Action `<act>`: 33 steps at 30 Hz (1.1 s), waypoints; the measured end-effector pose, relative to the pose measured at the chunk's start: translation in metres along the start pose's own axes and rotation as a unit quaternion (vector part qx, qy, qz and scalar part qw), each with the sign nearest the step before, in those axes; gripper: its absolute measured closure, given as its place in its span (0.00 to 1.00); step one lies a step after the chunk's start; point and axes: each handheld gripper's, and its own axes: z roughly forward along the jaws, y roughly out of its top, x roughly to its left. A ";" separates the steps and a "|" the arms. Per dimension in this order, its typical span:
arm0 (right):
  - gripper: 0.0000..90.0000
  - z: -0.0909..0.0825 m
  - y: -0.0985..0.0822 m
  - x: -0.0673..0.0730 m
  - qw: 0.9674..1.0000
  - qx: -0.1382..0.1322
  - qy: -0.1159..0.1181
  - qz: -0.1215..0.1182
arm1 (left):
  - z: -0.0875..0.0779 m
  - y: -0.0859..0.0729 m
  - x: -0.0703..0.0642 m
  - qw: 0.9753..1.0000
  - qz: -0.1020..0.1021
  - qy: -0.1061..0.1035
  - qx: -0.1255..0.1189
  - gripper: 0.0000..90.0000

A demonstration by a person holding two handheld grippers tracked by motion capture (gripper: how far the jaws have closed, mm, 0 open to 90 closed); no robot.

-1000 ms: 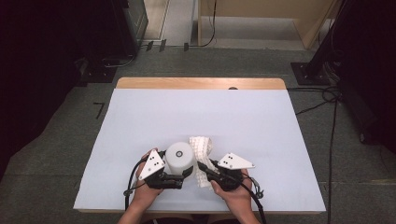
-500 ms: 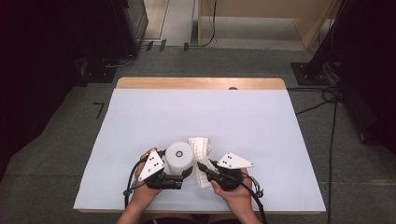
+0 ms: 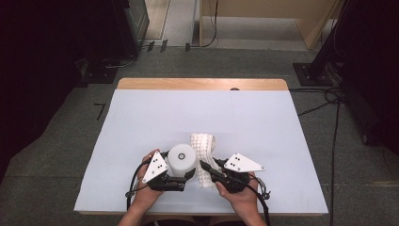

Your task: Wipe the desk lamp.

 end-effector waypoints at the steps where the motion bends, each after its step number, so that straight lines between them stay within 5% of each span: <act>1: 0.81 0.002 -0.003 -0.002 1.000 0.004 -0.004 0.003 | 0.001 -0.001 0.000 1.000 0.009 0.003 0.001 0.09; 7: 0.81 0.004 -0.010 -0.013 0.999 0.015 -0.022 0.020 | 0.010 -0.013 0.002 0.999 0.035 0.012 0.019 0.09; 14: 0.81 0.005 -0.012 -0.014 0.999 0.019 -0.022 0.021 | 0.010 -0.019 0.007 1.000 -0.002 0.018 0.017 0.09; 17: 0.81 0.006 -0.012 -0.015 0.999 0.021 -0.023 0.020 | 0.007 -0.017 0.004 0.999 -0.016 0.033 0.016 0.00; 22: 0.81 0.005 -0.012 -0.018 0.999 0.019 -0.025 0.022 | 0.011 -0.014 -0.012 0.994 -0.030 0.105 0.021 0.00; 26: 0.81 0.004 -0.013 -0.019 0.999 0.020 -0.029 0.024 | 0.024 -0.015 -0.029 0.980 -0.038 0.189 0.056 0.00; 27: 0.81 0.005 -0.013 -0.019 0.999 0.020 -0.028 0.023 | 0.025 -0.015 -0.031 0.979 -0.035 0.194 0.058 0.00; 31: 0.81 0.005 -0.014 -0.018 0.999 0.023 -0.028 0.025 | 0.023 -0.015 -0.032 0.978 -0.031 0.199 0.051 0.09; 33: 0.81 0.005 -0.014 -0.018 0.999 0.023 -0.028 0.025 | 0.022 -0.015 -0.030 0.980 -0.029 0.190 0.050 0.09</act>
